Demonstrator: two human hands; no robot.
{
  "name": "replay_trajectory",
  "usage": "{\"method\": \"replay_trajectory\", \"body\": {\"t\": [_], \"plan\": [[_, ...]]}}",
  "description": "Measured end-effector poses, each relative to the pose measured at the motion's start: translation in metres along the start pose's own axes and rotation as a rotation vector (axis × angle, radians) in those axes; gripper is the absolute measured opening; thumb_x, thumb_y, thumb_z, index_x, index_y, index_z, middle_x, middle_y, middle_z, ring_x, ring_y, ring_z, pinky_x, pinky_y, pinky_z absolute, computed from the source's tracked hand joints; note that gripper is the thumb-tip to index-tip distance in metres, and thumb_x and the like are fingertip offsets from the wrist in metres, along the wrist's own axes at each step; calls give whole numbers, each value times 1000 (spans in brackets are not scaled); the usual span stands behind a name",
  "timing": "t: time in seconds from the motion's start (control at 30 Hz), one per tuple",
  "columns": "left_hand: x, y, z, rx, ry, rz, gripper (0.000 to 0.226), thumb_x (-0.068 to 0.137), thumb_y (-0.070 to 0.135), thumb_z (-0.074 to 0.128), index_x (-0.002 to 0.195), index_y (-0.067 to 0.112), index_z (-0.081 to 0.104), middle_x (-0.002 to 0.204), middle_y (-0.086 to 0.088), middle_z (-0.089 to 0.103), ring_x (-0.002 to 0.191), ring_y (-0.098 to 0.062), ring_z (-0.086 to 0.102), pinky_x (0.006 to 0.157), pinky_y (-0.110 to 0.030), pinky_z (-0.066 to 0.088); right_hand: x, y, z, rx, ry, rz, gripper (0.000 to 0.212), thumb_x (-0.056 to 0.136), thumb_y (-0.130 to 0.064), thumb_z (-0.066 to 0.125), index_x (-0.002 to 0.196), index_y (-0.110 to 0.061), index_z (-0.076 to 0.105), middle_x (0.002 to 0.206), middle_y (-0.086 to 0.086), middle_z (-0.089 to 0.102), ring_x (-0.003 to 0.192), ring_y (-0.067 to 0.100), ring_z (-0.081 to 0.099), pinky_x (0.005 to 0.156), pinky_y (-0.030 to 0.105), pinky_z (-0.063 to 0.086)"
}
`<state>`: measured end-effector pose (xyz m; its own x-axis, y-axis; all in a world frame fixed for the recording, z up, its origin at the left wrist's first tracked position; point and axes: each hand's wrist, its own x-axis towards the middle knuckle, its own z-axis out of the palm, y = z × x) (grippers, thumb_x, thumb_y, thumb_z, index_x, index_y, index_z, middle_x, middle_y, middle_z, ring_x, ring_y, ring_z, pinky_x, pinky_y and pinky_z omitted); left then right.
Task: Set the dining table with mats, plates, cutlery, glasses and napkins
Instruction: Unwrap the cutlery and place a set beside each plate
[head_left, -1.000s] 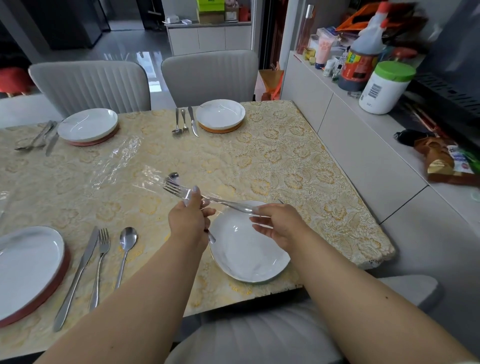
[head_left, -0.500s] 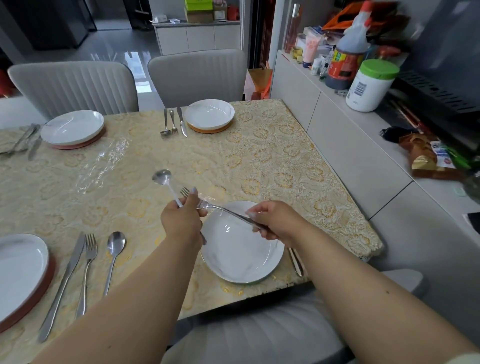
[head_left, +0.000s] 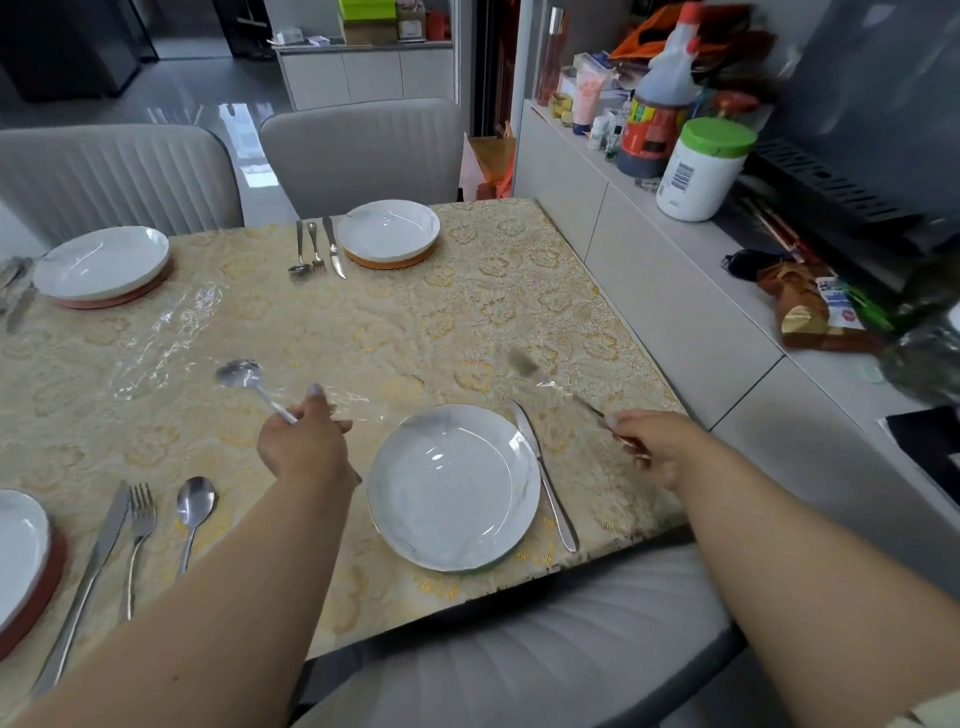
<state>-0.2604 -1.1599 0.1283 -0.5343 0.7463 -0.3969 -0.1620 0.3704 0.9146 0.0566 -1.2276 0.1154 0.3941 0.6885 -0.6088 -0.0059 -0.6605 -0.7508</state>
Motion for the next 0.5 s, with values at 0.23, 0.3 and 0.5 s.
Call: {"method": "replay_trajectory", "body": {"t": [0.23,0.3,0.5], "plan": [[-16,-10,9,-17,-60,-101,32,94,42,58,91,10,63,69,-2,61,47,-18,39,39,-25,40,17,21,18,-430,-92,317,37,99,-15,50,133,0,50,77,7,48,61,15,41,56,24,34],[-19,-11,10,-4,-71,-101,33,94,42,58,85,11,62,68,-3,60,47,-18,36,40,-23,38,15,21,27,-601,-160,365,43,101,-25,47,138,-4,44,92,9,55,68,17,45,62,26,39],[-20,-15,12,-2,-86,-116,33,93,42,60,82,11,63,64,-3,57,43,-17,34,41,-22,35,15,23,39,-888,-240,339,37,102,-32,39,84,-3,53,84,14,59,67,20,57,70,30,46]]}}
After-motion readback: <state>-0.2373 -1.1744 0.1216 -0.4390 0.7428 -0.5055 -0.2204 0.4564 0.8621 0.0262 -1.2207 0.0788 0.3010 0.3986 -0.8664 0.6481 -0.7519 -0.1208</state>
